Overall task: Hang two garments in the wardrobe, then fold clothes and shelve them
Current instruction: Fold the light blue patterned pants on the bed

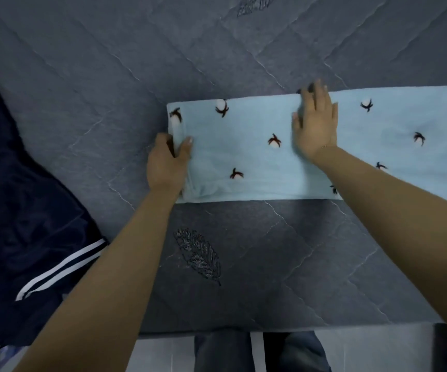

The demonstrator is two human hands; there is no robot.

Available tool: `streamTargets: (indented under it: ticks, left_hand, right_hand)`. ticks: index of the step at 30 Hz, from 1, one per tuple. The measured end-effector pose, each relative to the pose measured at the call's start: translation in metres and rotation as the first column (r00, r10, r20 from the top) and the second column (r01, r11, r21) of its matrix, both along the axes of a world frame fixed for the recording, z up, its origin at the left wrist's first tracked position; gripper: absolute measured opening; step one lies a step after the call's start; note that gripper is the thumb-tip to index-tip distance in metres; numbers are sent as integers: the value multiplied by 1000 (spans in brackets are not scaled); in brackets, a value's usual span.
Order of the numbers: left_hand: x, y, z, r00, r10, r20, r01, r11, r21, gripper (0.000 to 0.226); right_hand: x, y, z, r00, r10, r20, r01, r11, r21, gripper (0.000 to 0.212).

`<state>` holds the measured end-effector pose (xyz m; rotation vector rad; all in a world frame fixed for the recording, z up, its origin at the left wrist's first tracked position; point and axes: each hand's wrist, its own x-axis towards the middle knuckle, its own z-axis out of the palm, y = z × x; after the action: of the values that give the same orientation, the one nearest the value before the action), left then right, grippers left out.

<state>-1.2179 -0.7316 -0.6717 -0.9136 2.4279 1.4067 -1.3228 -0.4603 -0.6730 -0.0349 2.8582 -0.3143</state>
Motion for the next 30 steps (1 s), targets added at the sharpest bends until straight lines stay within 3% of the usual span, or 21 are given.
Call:
streamTargets:
  ticks: [5,9,14,17,19,21,23,25,26,28,30]
  left_hand:
    - [44,7,1,998,68,-14,-68,997,-44,52]
    - [83,17,3,998,30,58,-30,1000,1,37]
    - [72,13,10,977,-106,-186,61,971,-231,35]
    - [57,-5,18,894,-200,-401,84,954,-289,23]
    - [62,-16,21,842,-271,-466,137,944,-301,21]
    - [79,-22,13,869,-331,-368,205,917,-341,23]
    - [97,-24,3,927,-355,-124,289,883,-370,29]
    - [105,-20,2,957,-284,66,291,920,-264,30]
    - [105,-17,4,970,-233,77,243,954,-177,29]
    - [100,-8,13,997,-44,65,34,988,150,23]
    - [90,-1,26,978,75,196,-167,844,509,24]
  right_hand:
    - [86,-12,9,994,12,-111,-41,965,-261,51]
    - [147,-18,13,996,73,-52,-84,958,-273,50]
    - [157,-28,13,998,18,-67,-34,967,-252,49]
    - [151,-35,13,989,-8,-149,-28,970,-241,51]
    - [151,-39,12,990,-3,-140,-28,975,-221,62]
    - [155,-41,11,999,43,-34,-48,982,-180,73]
    - [160,-38,8,986,132,98,-119,984,-131,80]
    - [162,-31,7,973,189,135,-164,971,-174,80]
    - [163,-28,9,978,176,115,-143,958,-248,77]
    - [168,-22,17,998,19,59,9,897,-441,62]
    - [179,-21,22,965,-259,35,229,777,-586,40]
